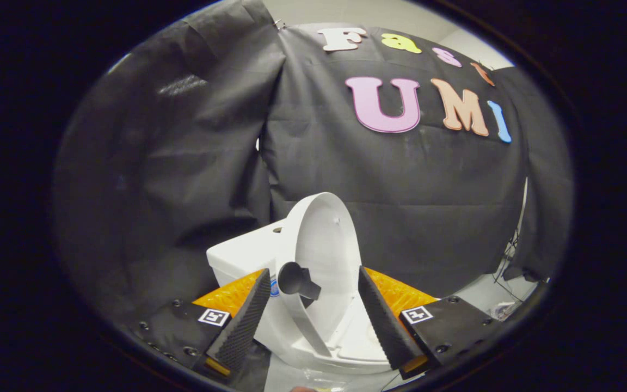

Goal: Open the toilet lid.

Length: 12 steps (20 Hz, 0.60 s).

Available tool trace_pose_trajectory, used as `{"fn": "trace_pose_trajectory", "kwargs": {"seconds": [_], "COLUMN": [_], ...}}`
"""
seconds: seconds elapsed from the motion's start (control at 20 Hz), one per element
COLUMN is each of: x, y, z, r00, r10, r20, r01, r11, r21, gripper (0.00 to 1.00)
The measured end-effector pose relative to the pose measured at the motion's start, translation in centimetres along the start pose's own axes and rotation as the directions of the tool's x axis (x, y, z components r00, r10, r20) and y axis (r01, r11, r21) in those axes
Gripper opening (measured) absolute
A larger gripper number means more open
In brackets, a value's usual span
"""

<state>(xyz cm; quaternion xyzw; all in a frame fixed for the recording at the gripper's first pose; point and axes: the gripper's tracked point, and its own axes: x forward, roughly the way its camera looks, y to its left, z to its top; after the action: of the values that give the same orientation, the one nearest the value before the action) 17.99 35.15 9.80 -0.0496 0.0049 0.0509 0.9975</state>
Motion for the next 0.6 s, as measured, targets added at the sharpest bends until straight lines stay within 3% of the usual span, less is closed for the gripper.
{"fn": "trace_pose_trajectory", "kwargs": {"seconds": [0.2,0.45,0.6], "x": [-1.2,-2.0,-1.6], "y": [-1.2,-5.0,-7.6], "z": [1.2,1.9,1.5], "r00": [0.999,0.998,0.998], "r10": [0.024,-0.012,-0.012], "r20": [0.047,0.064,0.063], "r01": [-0.03,0.007,0.005], "r11": [0.992,0.997,0.993], "r21": [0.126,0.079,0.116], "gripper": [0.99,0.99,0.99]}}
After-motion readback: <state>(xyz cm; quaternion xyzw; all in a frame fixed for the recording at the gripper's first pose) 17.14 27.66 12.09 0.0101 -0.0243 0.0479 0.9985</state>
